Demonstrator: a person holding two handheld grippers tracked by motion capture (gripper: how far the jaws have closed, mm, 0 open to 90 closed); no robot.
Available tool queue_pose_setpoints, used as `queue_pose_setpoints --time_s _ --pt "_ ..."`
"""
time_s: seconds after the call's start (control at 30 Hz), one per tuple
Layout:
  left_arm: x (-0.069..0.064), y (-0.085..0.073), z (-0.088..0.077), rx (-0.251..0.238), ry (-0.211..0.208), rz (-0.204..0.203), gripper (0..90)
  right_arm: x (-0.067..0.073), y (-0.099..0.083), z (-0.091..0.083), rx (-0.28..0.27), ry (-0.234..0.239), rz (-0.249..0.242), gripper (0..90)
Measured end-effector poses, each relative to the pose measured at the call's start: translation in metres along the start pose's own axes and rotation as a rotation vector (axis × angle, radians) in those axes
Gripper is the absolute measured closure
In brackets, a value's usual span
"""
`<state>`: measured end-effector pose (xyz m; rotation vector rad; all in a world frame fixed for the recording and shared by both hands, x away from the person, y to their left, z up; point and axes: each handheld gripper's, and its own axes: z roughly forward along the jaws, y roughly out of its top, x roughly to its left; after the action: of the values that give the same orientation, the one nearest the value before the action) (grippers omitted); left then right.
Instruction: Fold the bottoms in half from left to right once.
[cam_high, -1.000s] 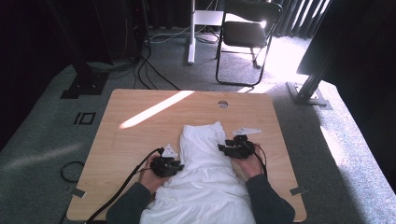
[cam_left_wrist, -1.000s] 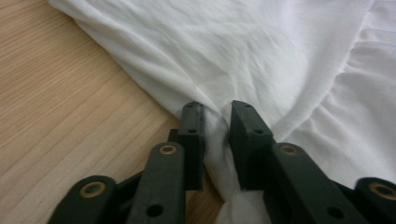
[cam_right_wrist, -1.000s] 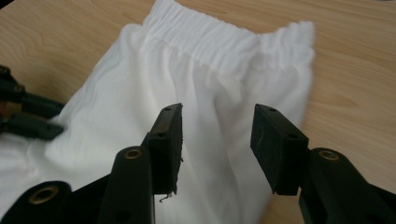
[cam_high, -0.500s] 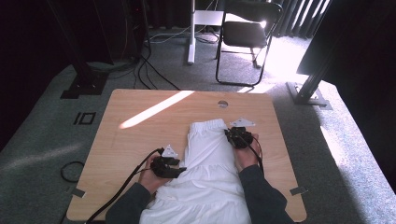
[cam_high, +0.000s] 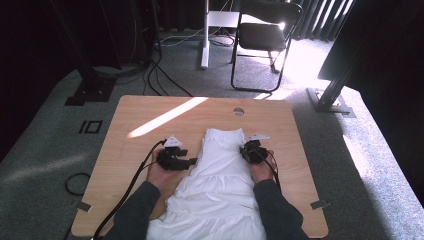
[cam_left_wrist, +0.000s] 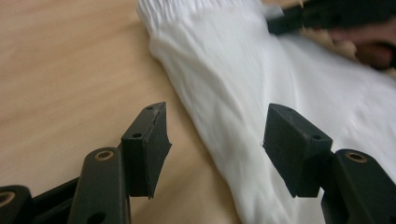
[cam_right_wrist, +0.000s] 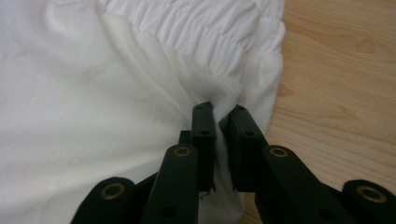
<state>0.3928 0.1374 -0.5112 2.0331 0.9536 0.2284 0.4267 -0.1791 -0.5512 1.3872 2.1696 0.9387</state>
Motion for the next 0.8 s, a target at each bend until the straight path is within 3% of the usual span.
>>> queue_pose_setpoints --time_s 0.1,0.13,0.17,0.3,0.43,0.5,0.53,0.63,0.7,0.8 --pt "0.005 0.007 0.013 -0.002 0.012 -0.016 38.3 0.001 0.0 0.0 0.0 0.007 0.003 82.1" --pt "0.011 0.011 0.027 0.005 -0.026 -0.054 38.3 0.001 0.0 0.001 0.0 0.008 0.004 82.1" --pt "0.014 0.011 0.034 0.009 -0.024 -0.069 39.1 0.001 0.0 0.001 0.0 0.009 0.01 82.1" --pt "0.016 0.01 0.05 0.011 -0.041 -0.083 40.9 0.002 -0.001 0.0 -0.005 0.017 0.026 82.1" --pt "0.012 0.001 0.063 0.058 -0.03 -0.049 40.8 0.008 -0.004 -0.001 -0.013 0.034 0.034 82.1" --pt "0.01 0.0 0.064 0.056 -0.028 -0.036 41.4 0.011 -0.005 -0.002 -0.011 0.036 0.03 82.1" --pt "0.004 -0.001 0.062 0.082 0.006 0.022 41.4 0.013 -0.005 -0.002 -0.014 0.038 0.028 82.1" --pt "-0.005 -0.003 0.056 0.127 0.042 0.084 58.1 0.025 -0.012 -0.007 -0.022 0.057 0.032 82.1" --pt "-0.012 -0.005 0.052 0.153 0.053 0.118 63.9 0.03 -0.015 -0.009 -0.022 0.067 0.026 82.0" --pt "-0.019 -0.012 0.045 0.17 0.05 0.128 66.6 0.037 -0.02 -0.015 -0.016 0.081 0.014 81.7"
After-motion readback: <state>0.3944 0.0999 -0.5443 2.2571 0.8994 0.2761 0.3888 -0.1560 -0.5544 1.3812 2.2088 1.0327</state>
